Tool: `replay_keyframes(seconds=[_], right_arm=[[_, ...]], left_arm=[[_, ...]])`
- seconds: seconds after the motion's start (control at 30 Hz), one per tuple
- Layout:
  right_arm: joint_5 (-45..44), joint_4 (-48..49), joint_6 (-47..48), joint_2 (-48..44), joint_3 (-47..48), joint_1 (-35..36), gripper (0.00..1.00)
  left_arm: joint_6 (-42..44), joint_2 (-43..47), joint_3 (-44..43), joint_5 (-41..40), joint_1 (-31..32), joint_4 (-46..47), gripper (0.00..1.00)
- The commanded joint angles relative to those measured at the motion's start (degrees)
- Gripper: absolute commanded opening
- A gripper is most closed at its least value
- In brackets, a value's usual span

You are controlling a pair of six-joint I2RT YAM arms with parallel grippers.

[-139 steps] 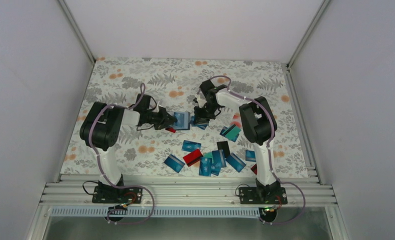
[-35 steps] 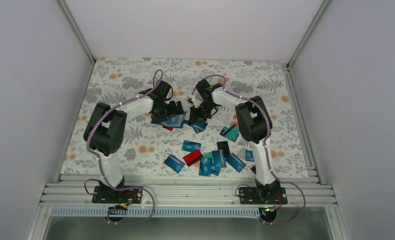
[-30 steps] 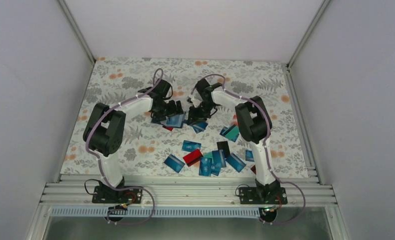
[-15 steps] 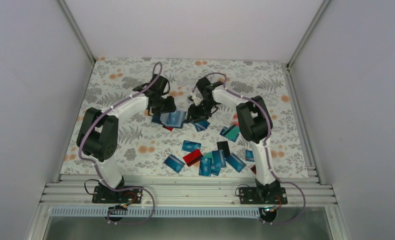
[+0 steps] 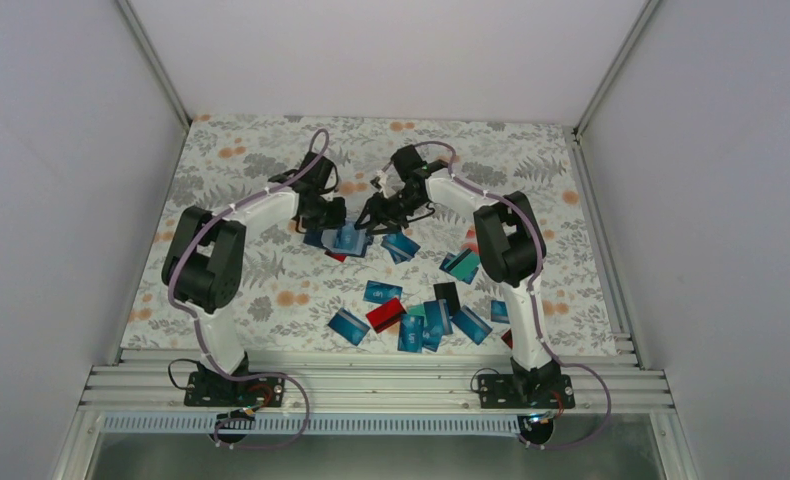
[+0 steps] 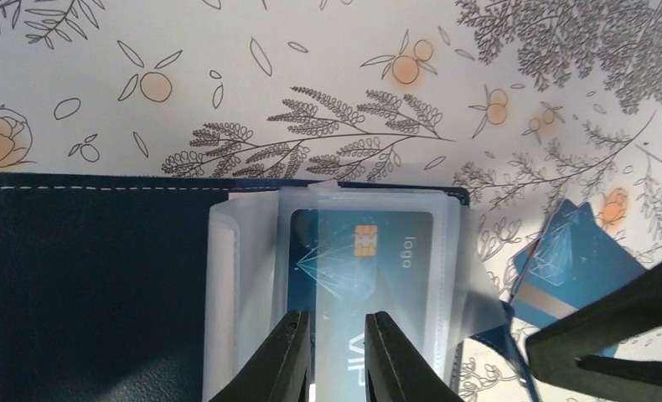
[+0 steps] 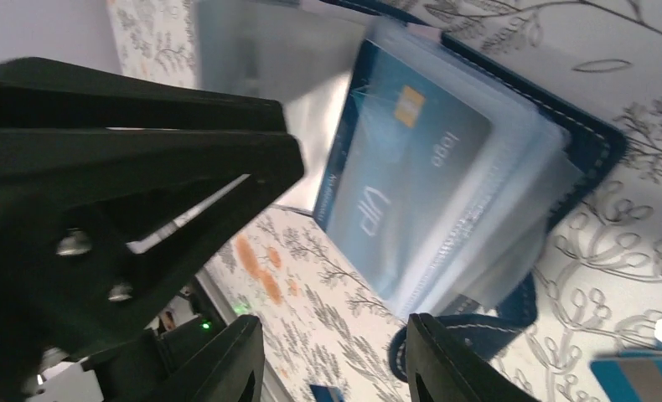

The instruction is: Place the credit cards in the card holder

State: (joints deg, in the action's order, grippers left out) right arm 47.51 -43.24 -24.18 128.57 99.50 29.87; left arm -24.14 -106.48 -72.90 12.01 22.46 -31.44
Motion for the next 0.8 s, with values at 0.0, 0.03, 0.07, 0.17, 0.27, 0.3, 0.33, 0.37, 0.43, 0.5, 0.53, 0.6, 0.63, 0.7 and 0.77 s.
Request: replay_keyframes(seconds=[0.0,0.03,0.07,0.17,0.27,0.3,0.33,0.37,0.43,0.5,0.53,0.6,0.63,0.7,0.77], right_arm=[[5.1,4.9,-6.2,0.1,1.8,-0.2,0.42],[5.0,5.4,-6.8,0.2,1.9,-0.2,0.42],[4.9,5.8,-7.4,0.2,1.9,-0.2,0.42],[4.7,6.5,-7.9,0.4,2.4,-0.2,0.42],[5.1,6.6,-8.3,0.9,2.0,0.1,0.43],[5.1,6.4,-8.2,1.3,1.9,0.3,0.43],[4.9,6.2,-8.1,1.7,1.8,0.5,0.43],[4.5,6.1,-8.1,2.0,1.8,0.7,0.43],[3.7,6.0,-8.3,2.4,1.4,0.8,0.43],[2.8,5.5,-8.3,2.8,1.3,0.8,0.42],[2.7,5.5,-8.3,3.0,1.1,0.8,0.42],[2.5,5.5,-8.3,3.2,0.9,0.8,0.42],[2.3,5.5,-8.3,3.3,0.8,0.8,0.42],[1.9,5.4,-8.3,3.5,0.5,0.9,0.42],[2.0,5.6,-8.4,3.8,0.2,1.0,0.42]], left_arm=[[2.2,-1.8,1.1,1.2,-0.5,1.5,0.17],[2.4,-2.1,1.1,1.3,-0.5,1.5,0.16],[2.5,-2.5,1.2,1.4,-0.5,1.4,0.15],[2.7,-3.1,1.9,1.1,-0.5,1.1,0.11],[2.6,-3.0,2.8,0.0,-0.5,1.0,0.08],[2.7,-3.0,3.0,0.0,-0.5,1.1,0.07],[2.8,-3.1,3.1,-0.1,-0.5,1.1,0.06],[2.9,-3.3,3.2,-0.1,-0.6,1.1,0.05],[3.0,-3.8,3.5,0.0,-0.6,1.2,0.03],[2.9,-4.0,3.8,0.0,-0.7,1.4,0.02],[2.9,-4.1,4.0,0.1,-0.7,1.5,0.02],[2.9,-4.4,4.5,0.3,-0.7,1.7,0.02],[2.9,-4.5,4.7,0.4,-0.7,1.8,0.02],[2.8,-4.7,5.3,0.6,-0.9,2.2,0.02],[2.7,-4.6,5.8,0.9,-1.0,2.6,0.02]])
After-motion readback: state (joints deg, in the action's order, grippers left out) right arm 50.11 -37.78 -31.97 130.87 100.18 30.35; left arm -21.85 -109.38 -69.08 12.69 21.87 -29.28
